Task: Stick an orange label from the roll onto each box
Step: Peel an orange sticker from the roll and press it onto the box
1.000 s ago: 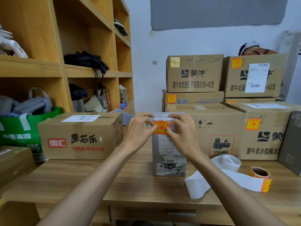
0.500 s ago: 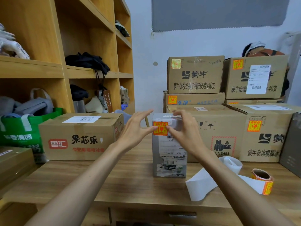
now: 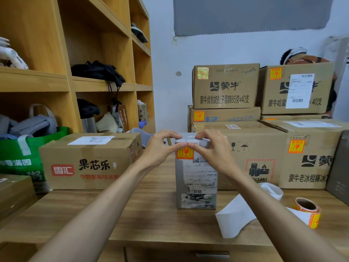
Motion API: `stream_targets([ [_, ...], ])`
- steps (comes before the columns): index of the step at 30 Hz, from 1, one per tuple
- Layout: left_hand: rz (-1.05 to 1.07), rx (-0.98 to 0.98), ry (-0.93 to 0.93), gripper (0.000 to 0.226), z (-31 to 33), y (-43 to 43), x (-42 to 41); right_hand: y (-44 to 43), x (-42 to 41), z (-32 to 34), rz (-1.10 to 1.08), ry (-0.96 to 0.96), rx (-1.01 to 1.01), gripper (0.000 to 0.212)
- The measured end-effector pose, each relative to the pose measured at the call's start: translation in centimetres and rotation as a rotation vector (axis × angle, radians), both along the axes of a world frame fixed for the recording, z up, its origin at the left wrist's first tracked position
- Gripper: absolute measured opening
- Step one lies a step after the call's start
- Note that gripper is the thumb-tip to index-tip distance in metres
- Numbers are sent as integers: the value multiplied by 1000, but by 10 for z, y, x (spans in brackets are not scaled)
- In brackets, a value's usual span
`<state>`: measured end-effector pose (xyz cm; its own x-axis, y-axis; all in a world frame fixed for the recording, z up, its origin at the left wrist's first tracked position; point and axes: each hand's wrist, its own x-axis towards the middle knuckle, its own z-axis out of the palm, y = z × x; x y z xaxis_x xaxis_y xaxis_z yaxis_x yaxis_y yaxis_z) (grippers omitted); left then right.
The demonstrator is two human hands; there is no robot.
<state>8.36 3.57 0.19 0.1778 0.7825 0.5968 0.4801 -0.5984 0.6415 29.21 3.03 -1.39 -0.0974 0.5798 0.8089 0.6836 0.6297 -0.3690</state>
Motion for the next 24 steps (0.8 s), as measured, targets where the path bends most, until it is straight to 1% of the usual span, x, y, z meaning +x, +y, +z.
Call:
stream_targets([
  [4, -22, -17, -11, 43, -3, -2, 0, 0, 3, 0, 44, 10, -1, 41],
  [8, -62, -47, 23, 52, -5, -5, -4, 0, 11, -3, 108, 5, -5, 31],
  [12, -61, -50, 9, 47, -4, -5, -6, -1, 9, -3, 78, -13, 9, 27],
  [13, -65, -56, 22, 47, -5, -6, -7, 0, 10, -4, 74, -33, 11, 30],
  [15, -71, -59, 86, 53, -8, -8, -9, -2, 13, -6, 46, -118, 11, 42],
  [17, -60, -26, 141, 61, -14, -10, -8, -3, 13, -7, -27, -222, 39, 54],
  [20, -35, 28, 137, 61, -20, -10, -5, -5, 8, -7, -94, -278, 96, 56],
  [24, -52, 25, 160, 62, -21, -7, -9, -6, 12, -7, -83, -300, 101, 59],
])
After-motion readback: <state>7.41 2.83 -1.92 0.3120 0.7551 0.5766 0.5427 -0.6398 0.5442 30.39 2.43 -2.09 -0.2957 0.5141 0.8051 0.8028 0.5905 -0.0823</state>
